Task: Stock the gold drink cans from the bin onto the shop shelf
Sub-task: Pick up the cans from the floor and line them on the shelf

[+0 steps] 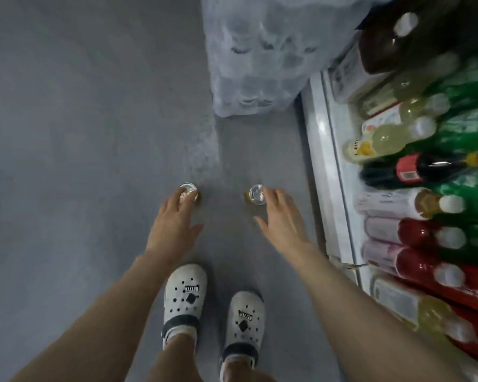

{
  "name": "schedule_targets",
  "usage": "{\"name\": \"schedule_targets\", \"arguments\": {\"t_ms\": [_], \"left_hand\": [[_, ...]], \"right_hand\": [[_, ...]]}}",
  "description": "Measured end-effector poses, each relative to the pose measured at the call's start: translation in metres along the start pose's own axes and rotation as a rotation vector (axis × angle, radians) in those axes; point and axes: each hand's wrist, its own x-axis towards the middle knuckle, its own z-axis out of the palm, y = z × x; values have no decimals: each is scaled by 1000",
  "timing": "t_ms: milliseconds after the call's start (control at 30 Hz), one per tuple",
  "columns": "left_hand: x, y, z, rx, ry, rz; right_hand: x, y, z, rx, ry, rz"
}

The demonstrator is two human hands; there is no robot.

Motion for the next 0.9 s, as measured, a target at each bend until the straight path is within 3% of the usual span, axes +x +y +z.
{"name": "schedule_targets", "arguments": {"t_ms": [233,433,633,900], "left_hand": [[72,-61,81,30,-22,-9],[81,-64,78,6,50,-34],[35,4,8,-34,98,74],[-68,150,-160,-162,169,153]], "right_hand": [[77,31,95,-25,-74,63],[84,30,94,55,-33,85],[17,5,12,230,103,87],[-130,-42,-176,379,265,147]]}}
